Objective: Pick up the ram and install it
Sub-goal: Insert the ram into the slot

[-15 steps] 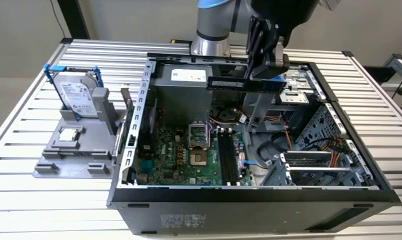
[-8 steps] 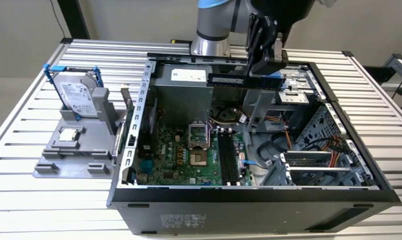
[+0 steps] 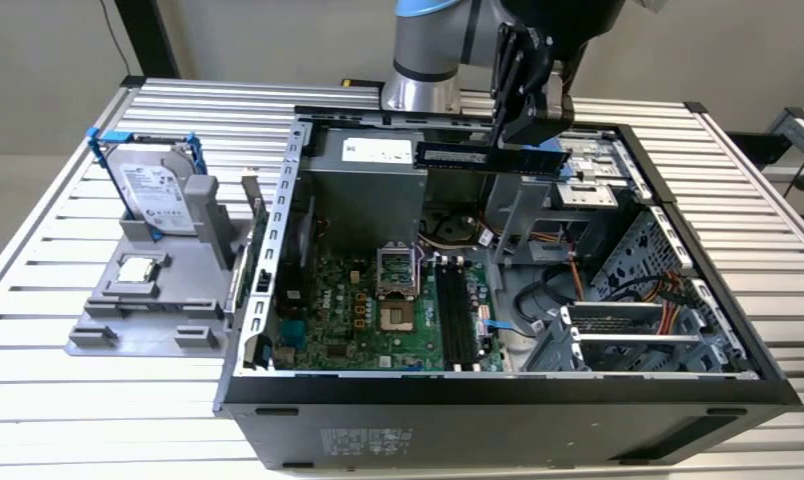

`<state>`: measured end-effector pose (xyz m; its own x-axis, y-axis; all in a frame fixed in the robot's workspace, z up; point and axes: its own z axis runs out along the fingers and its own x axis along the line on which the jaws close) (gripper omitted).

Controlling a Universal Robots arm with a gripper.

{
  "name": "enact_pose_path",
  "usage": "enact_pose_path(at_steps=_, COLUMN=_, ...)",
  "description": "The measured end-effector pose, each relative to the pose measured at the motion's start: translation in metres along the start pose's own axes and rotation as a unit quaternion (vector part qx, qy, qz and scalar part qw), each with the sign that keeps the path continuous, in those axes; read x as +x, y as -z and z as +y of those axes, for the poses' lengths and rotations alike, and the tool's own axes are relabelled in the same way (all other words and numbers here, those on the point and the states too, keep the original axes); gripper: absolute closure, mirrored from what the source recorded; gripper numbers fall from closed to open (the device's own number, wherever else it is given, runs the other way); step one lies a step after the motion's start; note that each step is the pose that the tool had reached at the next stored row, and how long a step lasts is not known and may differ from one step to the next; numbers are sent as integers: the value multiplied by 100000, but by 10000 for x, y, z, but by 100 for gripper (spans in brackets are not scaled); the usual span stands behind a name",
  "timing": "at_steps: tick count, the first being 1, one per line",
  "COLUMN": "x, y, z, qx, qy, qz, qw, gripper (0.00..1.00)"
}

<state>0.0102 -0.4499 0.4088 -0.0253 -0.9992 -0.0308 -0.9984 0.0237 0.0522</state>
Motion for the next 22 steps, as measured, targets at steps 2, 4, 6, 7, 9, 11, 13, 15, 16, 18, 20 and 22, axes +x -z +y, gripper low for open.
enact_pose_path(at_steps=2, x=0, y=-1, z=0, qx=-5, qy=197, qz=5, qw=100000, gripper=100)
enact_pose_path(at_steps=4, x=0, y=0, z=0, qx=-11, qy=307, qz=18, qw=100000, gripper=100)
enact_pose_path(at_steps=6, x=0, y=0, z=0, qx=-15, qy=391, qz=26, qw=99999, gripper=100)
enact_pose_path(at_steps=7, x=0, y=0, z=0, qx=-15, qy=394, qz=24, qw=99999, gripper=100)
enact_pose_path(at_steps=9, x=0, y=-1, z=1, qx=119, qy=405, qz=21, qw=99999, gripper=100)
enact_pose_path(at_steps=11, x=0, y=-4, z=2, qx=921, qy=481, qz=-1, qw=99995, gripper=100)
enact_pose_path(at_steps=13, x=0, y=-4, z=1, qx=1179, qy=571, qz=-2, qw=99991, gripper=100)
enact_pose_path(at_steps=15, x=0, y=-3, z=2, qx=1181, qy=608, qz=5, qw=99991, gripper=100)
enact_pose_path(at_steps=16, x=0, y=-4, z=2, qx=1173, qy=973, qz=11, qw=99988, gripper=100)
enact_pose_path(at_steps=18, x=0, y=-3, z=2, qx=1158, qy=1355, qz=37, qw=99984, gripper=100)
enact_pose_path(at_steps=20, x=0, y=-3, z=2, qx=1157, qy=1392, qz=38, qw=99984, gripper=100)
enact_pose_path(at_steps=22, x=0, y=-3, z=2, qx=1156, qy=1420, qz=36, qw=99983, gripper=100)
